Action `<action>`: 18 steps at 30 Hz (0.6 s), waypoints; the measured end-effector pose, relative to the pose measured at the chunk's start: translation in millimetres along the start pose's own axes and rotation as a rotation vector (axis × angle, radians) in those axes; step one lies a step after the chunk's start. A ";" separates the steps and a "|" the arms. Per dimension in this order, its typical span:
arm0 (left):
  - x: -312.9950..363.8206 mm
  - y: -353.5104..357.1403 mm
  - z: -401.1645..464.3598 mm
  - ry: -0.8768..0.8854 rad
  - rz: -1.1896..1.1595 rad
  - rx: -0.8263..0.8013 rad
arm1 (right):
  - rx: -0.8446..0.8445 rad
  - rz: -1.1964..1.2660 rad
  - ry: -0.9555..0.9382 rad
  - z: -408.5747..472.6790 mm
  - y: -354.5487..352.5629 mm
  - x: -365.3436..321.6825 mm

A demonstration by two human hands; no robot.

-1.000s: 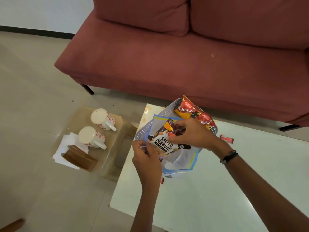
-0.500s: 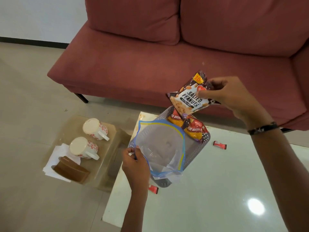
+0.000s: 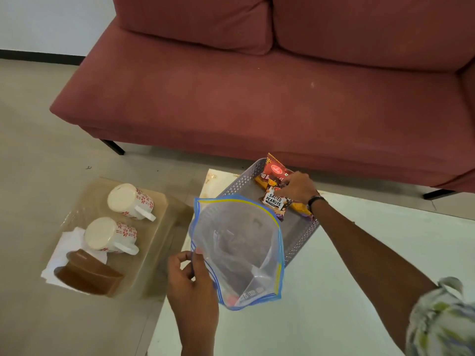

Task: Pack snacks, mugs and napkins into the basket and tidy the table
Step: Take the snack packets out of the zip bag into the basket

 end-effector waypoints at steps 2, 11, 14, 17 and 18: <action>-4.2 0.7 1.9 -0.018 0.000 0.001 | 0.011 -0.023 -0.005 8.8 8.9 6.8; -4.8 14.1 -0.7 -0.044 -0.027 -0.016 | 0.192 0.002 -0.045 -1.1 -6.3 16.8; -6.7 17.7 -3.7 -0.111 -0.056 -0.016 | 0.247 0.186 -0.126 -50.2 -20.1 9.9; -7.9 22.4 -7.8 -0.195 -0.127 -0.028 | -0.103 0.309 -0.214 -133.1 2.9 16.4; -8.0 25.1 -10.0 -0.232 -0.162 -0.040 | -0.254 0.330 -0.254 -167.2 14.9 10.5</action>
Point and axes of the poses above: each hand's wrist, its own z-axis towards the middle knuckle, its own y-axis out of the palm, x = y × z, the point moved 9 cm from there along z, towards the middle knuckle, and after that the axes turned 1 degree about x, right-handed, at the moved point
